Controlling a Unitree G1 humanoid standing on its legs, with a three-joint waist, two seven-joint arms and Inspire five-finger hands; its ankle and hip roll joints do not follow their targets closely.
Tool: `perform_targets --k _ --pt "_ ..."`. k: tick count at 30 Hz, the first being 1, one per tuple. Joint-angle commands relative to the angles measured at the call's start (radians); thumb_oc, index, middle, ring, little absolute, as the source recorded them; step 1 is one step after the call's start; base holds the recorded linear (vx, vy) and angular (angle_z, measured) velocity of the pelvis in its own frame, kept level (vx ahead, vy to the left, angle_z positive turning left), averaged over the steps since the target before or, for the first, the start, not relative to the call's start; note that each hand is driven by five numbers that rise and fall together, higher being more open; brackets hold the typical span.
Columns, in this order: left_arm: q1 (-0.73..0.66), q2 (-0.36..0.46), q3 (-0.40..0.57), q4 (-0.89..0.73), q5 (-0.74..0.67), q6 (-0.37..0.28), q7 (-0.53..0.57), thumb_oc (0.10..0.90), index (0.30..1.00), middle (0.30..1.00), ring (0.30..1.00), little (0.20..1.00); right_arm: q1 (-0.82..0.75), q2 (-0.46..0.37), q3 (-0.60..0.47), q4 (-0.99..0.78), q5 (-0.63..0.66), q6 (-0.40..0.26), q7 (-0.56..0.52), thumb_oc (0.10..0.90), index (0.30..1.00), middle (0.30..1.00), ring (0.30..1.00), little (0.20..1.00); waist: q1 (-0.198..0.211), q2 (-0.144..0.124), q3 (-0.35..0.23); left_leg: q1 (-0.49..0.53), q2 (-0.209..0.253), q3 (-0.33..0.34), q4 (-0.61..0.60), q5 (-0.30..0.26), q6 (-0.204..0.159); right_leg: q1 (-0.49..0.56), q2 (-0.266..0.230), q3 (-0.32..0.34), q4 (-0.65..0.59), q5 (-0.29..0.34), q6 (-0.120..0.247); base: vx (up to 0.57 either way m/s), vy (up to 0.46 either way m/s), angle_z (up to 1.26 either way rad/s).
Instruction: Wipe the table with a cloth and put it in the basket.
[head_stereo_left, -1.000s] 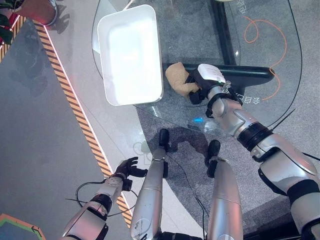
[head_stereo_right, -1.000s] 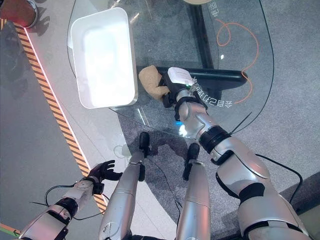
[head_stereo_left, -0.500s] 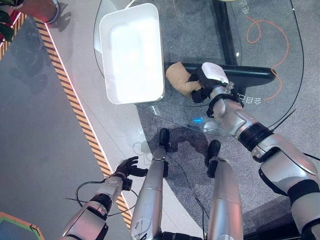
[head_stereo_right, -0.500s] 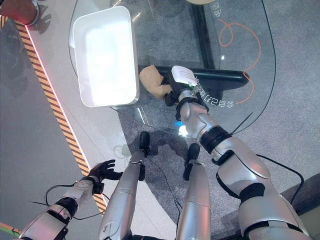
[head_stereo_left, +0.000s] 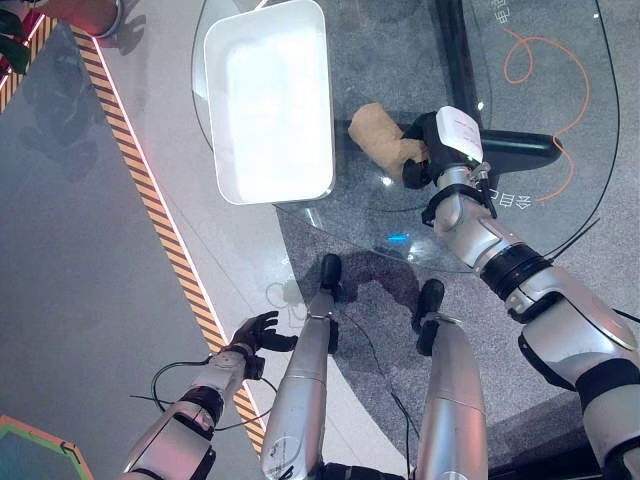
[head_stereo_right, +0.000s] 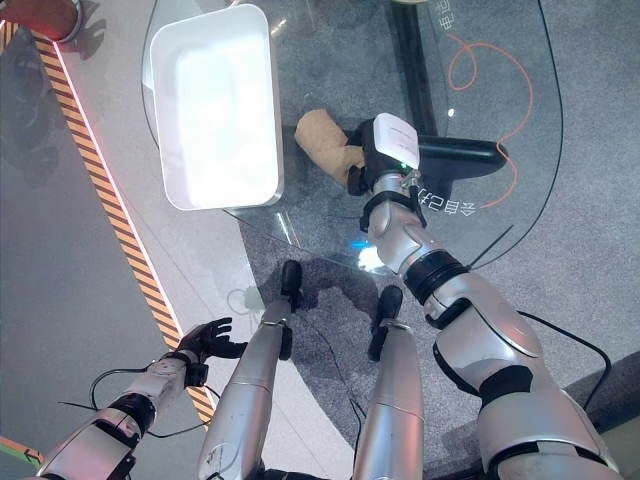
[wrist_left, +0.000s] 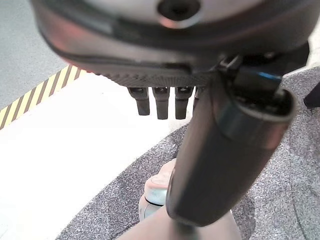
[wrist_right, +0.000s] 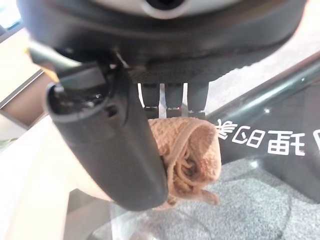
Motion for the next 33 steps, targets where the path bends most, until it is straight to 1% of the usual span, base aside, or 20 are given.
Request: perform_targets --k 1,8,12,17,25,27,29,33 --pt "0.032 0.021 -0.017 0.021 -0.032 -0.006 -0.016 0.8 0.9 0.9 0.9 0.9 -0.157 -0.136 -0.062 0.06 0.008 0.01 -0.152 0.1 0.3 0.3 0.3 0.2 -0.009 0.013 -0.014 -0.007 -0.023 0.061 0.139 -0.133 0.089 0.017 -0.019 -0.033 -0.105 0.106 0.028 0.0 0.0 0.0" --pt "0.037 0.034 -0.02 0.017 -0.039 -0.008 -0.023 0.8 0.9 0.9 0.9 0.9 -0.156 -0.169 -0.086 0.134 0.012 0.027 -0.184 0.1 0.3 0.3 0.3 0.2 -0.012 0.014 -0.014 -0.009 -0.024 0.058 0.142 -0.138 0.093 0.016 -0.014 -0.028 -0.104 0.102 0.027 0.0 0.0 0.0" --pt "0.033 0.04 -0.019 0.027 -0.044 -0.013 -0.031 0.8 0.9 0.9 0.9 0.9 -0.152 -0.189 -0.096 0.196 0.012 0.01 -0.195 0.1 0.3 0.3 0.3 0.2 -0.015 0.012 -0.014 -0.014 -0.024 0.057 0.146 -0.141 0.095 0.013 -0.01 -0.027 -0.103 0.1 0.026 0.0 0.0 0.0" --pt "0.031 0.05 -0.016 0.03 -0.045 -0.012 -0.033 0.8 0.9 0.9 0.9 0.9 -0.139 -0.21 -0.118 0.241 0.02 0.017 -0.213 0.1 0.3 0.3 0.3 0.2 -0.017 0.007 -0.014 -0.02 -0.022 0.054 0.15 -0.144 0.097 0.01 -0.007 -0.027 -0.1 0.097 0.026 0.0 -0.01 0.03" --pt "0.036 0.076 -0.004 0.027 -0.056 -0.009 -0.037 0.8 0.9 0.9 0.9 0.9 -0.097 -0.266 -0.171 0.286 0.059 0.033 -0.258 0.1 0.3 0.3 0.3 0.2 -0.029 -0.006 -0.014 -0.029 -0.018 0.052 0.155 -0.15 0.101 0.005 0.006 -0.023 -0.099 0.095 0.027 0.0 -0.002 0.0" --pt "0.029 0.083 0.002 0.033 -0.057 -0.004 -0.041 0.8 0.9 0.9 0.9 0.9 -0.085 -0.274 -0.189 0.31 0.063 0.021 -0.263 0.1 0.3 0.3 0.3 0.2 -0.032 -0.011 -0.014 -0.03 -0.016 0.052 0.158 -0.153 0.102 0.005 0.009 -0.022 -0.098 0.093 0.027 0.0 0.0 0.0" --pt "0.026 0.088 0.004 0.037 -0.058 -0.004 -0.042 0.8 0.9 0.9 0.9 0.9 -0.073 -0.283 -0.204 0.328 0.055 0.024 -0.265 0.1 0.3 0.3 0.3 0.2 -0.034 -0.015 -0.014 -0.036 -0.013 0.05 0.166 -0.156 0.104 0.003 0.01 -0.021 -0.092 0.091 0.027 0.0 -0.016 0.0" --pt "0.018 0.094 0.011 0.045 -0.056 -0.004 -0.048 0.8 0.9 0.9 0.9 0.9 -0.047 -0.293 -0.232 0.361 0.09 0.015 -0.278 0.1 0.3 0.3 0.3 0.2 -0.039 -0.021 -0.014 -0.046 -0.01 0.047 0.177 -0.162 0.105 -0.004 0.013 -0.019 -0.087 0.089 0.027 0.0 -0.025 0.0"
